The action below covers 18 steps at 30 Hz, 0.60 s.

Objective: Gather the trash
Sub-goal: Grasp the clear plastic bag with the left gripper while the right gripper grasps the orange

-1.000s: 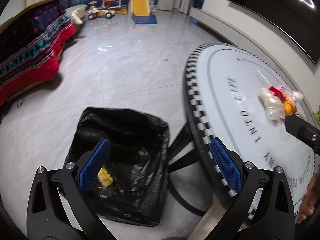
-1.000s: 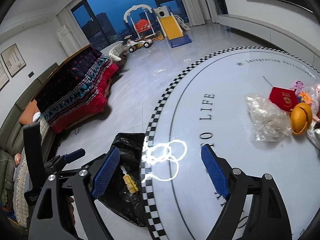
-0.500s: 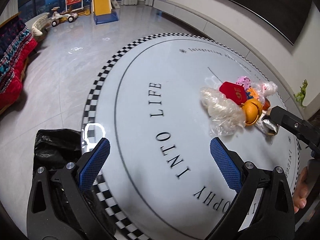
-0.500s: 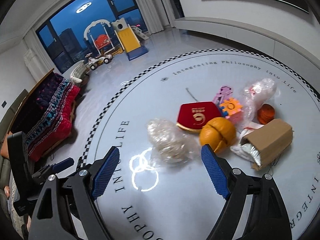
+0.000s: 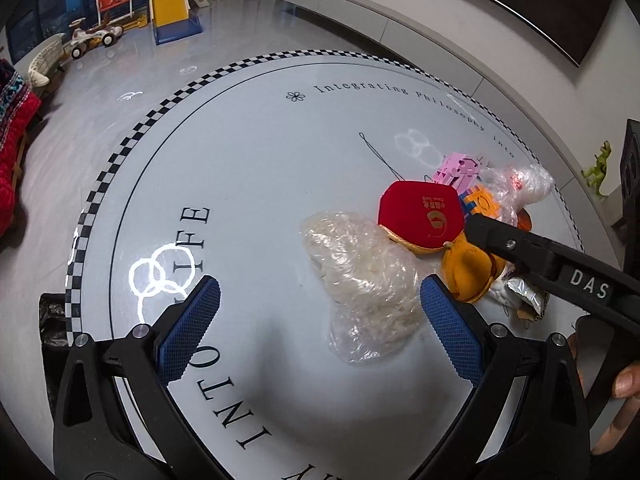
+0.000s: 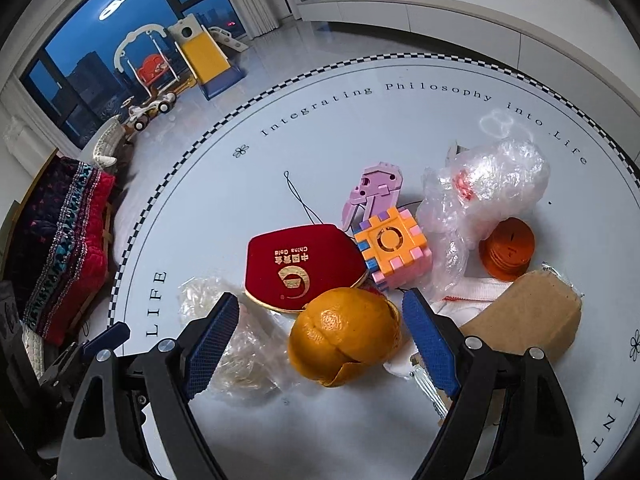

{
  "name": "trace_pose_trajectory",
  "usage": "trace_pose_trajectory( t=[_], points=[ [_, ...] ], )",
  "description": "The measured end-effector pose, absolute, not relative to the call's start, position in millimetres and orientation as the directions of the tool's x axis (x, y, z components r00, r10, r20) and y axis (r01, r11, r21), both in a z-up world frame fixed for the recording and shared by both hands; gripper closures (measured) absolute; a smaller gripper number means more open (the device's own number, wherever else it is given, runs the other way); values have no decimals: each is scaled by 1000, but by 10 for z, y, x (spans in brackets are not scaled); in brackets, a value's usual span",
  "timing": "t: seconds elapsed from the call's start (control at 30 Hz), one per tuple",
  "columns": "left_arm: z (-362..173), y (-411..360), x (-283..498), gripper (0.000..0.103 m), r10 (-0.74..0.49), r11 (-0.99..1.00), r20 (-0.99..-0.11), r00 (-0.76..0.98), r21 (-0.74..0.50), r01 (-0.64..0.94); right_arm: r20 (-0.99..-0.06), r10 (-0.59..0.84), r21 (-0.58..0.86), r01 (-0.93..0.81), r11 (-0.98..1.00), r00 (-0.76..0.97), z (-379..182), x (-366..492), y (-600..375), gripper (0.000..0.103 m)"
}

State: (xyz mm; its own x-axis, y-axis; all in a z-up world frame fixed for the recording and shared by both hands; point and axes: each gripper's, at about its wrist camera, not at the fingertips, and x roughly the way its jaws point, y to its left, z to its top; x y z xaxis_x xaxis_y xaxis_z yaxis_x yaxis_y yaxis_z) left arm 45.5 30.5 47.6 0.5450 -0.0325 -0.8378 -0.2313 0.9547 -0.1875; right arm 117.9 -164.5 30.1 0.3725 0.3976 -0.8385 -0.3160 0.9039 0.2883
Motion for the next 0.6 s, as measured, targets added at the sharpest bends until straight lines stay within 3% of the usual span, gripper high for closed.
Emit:
trace_pose_trajectory(
  t=[0.27, 0.4, 0.6],
  points=[
    [310, 224, 609, 6, 1, 959, -861, 508, -144, -246, -880, 315, 209, -306, 929, 356, 53, 1223, -1515, 19],
    [242, 189, 653, 6, 2, 962, -868, 497, -134, -238, -884, 265, 151, -301, 941, 385, 46, 1211, -1516, 45],
    [239, 97, 750, 6, 24, 964, -866, 499, -113, -241, -849, 349, 248, -285, 926, 397, 165, 1209, -1771, 52]
  ],
)
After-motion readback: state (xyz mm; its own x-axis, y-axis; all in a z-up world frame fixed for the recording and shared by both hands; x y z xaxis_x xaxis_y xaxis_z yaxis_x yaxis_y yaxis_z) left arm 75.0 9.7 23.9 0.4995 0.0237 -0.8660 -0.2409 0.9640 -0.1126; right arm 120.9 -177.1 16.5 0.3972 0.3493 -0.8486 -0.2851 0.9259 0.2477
